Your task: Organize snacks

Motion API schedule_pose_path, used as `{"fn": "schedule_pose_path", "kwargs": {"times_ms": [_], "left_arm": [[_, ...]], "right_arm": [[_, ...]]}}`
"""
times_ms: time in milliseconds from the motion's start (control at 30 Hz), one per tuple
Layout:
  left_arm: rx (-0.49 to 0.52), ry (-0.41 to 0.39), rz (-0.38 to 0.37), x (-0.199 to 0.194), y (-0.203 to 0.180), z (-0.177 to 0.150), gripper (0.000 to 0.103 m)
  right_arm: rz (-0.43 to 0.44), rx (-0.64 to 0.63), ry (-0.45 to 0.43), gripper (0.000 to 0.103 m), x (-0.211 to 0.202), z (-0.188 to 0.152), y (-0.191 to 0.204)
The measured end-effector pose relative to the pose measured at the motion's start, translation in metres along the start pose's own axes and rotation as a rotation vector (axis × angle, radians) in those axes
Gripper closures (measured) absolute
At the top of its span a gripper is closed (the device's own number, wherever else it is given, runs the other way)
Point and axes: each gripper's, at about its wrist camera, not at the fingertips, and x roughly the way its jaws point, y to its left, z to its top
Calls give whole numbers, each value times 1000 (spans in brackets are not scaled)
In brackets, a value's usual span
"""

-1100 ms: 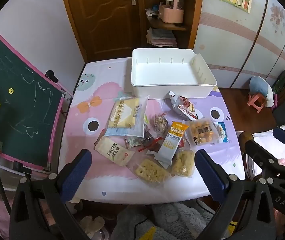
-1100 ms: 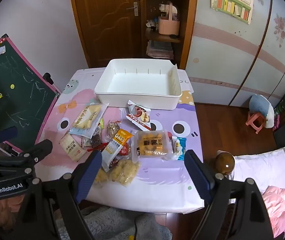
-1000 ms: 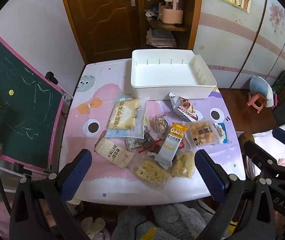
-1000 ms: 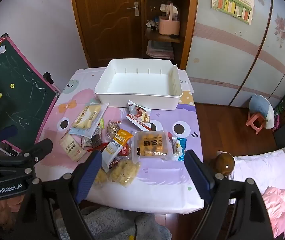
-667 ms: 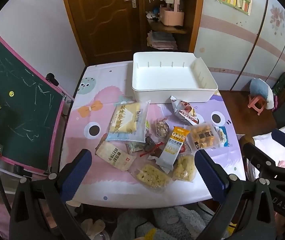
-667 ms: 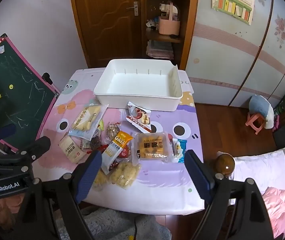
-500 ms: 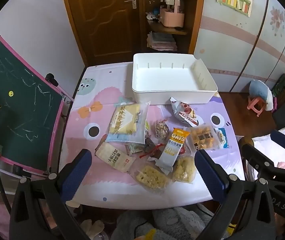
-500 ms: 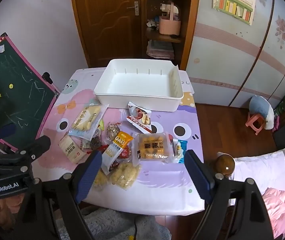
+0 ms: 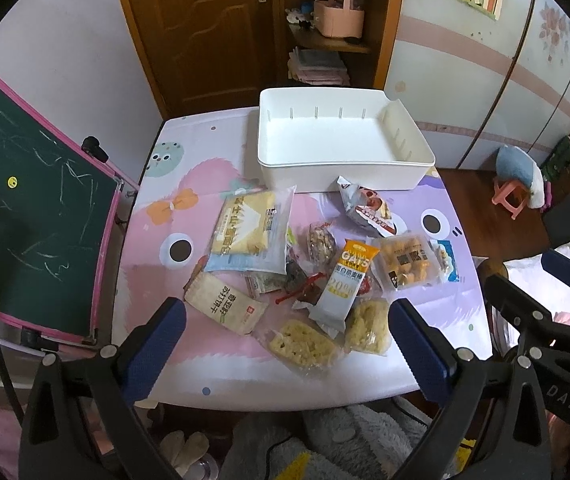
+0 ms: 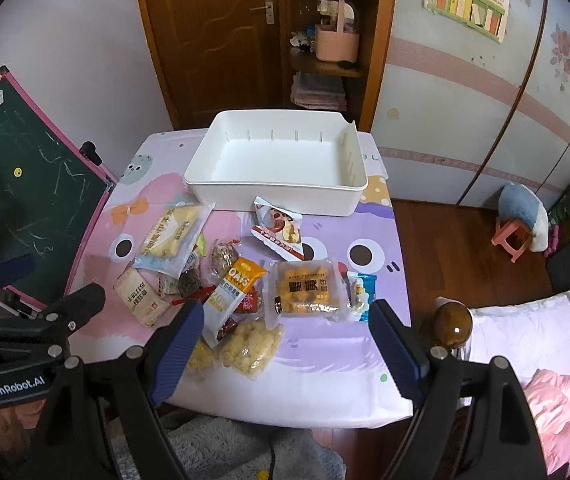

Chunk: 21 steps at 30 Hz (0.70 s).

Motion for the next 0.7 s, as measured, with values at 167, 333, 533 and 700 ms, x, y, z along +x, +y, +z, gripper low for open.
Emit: {"fn": "schedule_pose_path", "kwargs": {"times_ms": [167, 333, 533, 700], "left_arm": [[2, 4, 0, 1, -1, -1, 4], [3, 3, -5, 2, -2, -1, 4], [2, 5, -10, 3, -3, -1, 4], [3, 5, -12, 3, -4, -2, 4]], "right_arm": [[-2, 1, 1, 18, 0, 1, -1], [-4, 0, 2, 18, 0, 1, -1], [-3, -1, 4, 18, 0, 1, 0], [-3, -1, 4, 18, 0, 2, 0]]}}
